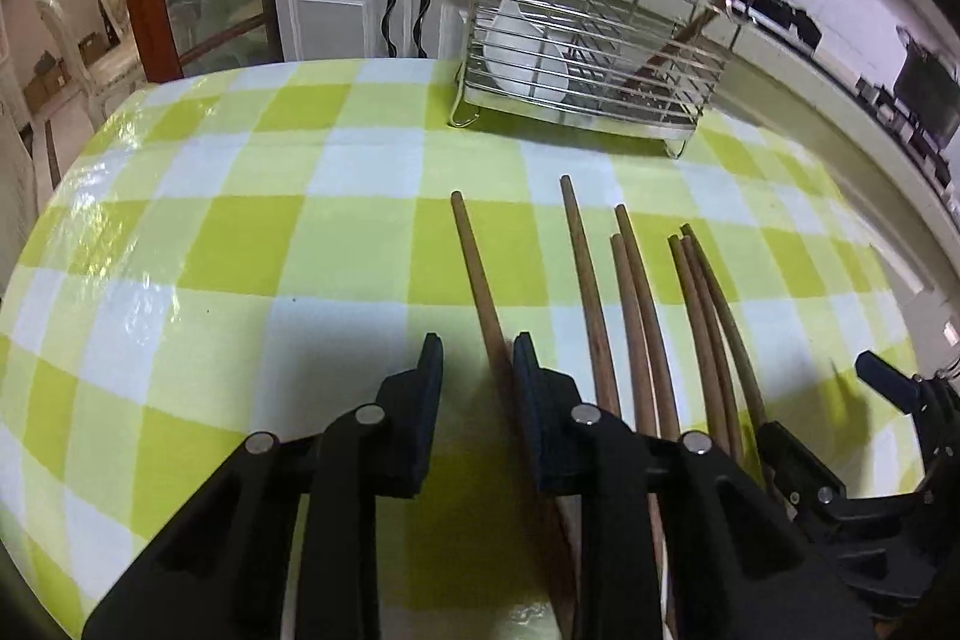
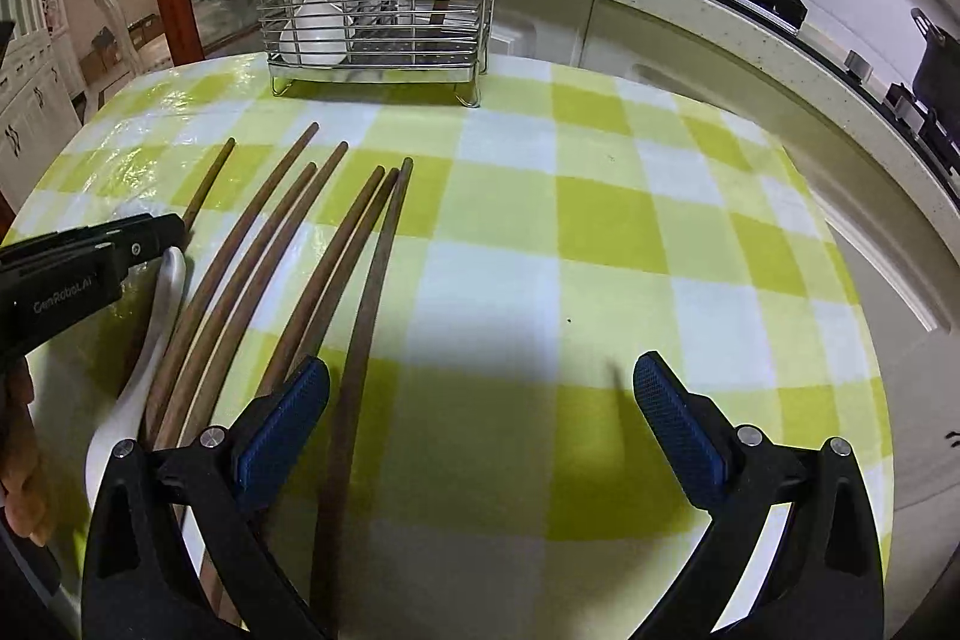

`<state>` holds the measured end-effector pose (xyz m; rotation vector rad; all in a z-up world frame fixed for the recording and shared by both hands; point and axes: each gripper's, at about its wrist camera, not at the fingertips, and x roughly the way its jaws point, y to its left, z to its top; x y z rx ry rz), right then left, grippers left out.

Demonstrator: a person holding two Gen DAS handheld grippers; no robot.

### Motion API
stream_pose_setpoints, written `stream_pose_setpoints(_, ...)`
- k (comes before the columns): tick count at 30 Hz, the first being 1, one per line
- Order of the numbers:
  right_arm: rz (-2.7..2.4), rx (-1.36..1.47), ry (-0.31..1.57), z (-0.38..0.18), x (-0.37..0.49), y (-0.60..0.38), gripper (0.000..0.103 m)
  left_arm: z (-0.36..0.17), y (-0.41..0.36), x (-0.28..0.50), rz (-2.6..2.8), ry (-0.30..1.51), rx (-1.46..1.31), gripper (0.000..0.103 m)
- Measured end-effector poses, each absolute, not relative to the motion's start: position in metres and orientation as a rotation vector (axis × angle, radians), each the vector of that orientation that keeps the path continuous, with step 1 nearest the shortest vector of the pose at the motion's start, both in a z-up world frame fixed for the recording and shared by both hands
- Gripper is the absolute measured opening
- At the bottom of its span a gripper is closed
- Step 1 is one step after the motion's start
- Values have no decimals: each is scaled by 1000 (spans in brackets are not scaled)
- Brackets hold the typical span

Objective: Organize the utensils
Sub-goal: 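Grasp a chopstick with the left tool while the right tool grasps another chopstick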

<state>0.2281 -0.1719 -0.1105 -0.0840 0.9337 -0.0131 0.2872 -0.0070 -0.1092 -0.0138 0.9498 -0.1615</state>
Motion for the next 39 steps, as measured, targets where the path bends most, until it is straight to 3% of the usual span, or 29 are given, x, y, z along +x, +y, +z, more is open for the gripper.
stream_pose_setpoints(4, -3, -71, 939, -114, 230, -172, 89, -111, -26, 285, -130, 949, 123, 22)
stream_pose_setpoints(7, 23, -42, 946, -113, 231, -173, 81, -110, -30, 283, -126, 959, 153, 14)
stream_pose_setpoints(9, 48, -26, 953, -112, 231, -171, 69, -109, -30, 282, -125, 966, 168, 10)
stream_pose_setpoints(19, 120, -33, 966, -109, 235, -154, 47, -108, -9, 277, -104, 974, 116, 7)
stream_pose_setpoints(26, 137, -26, 957, -108, 241, -151, 16, -108, 0, 276, -99, 972, 93, 7)
stream_pose_setpoints(39, 159, 23, 954, -103, 247, -163, 11, -107, 10, 278, -94, 964, 64, 7)
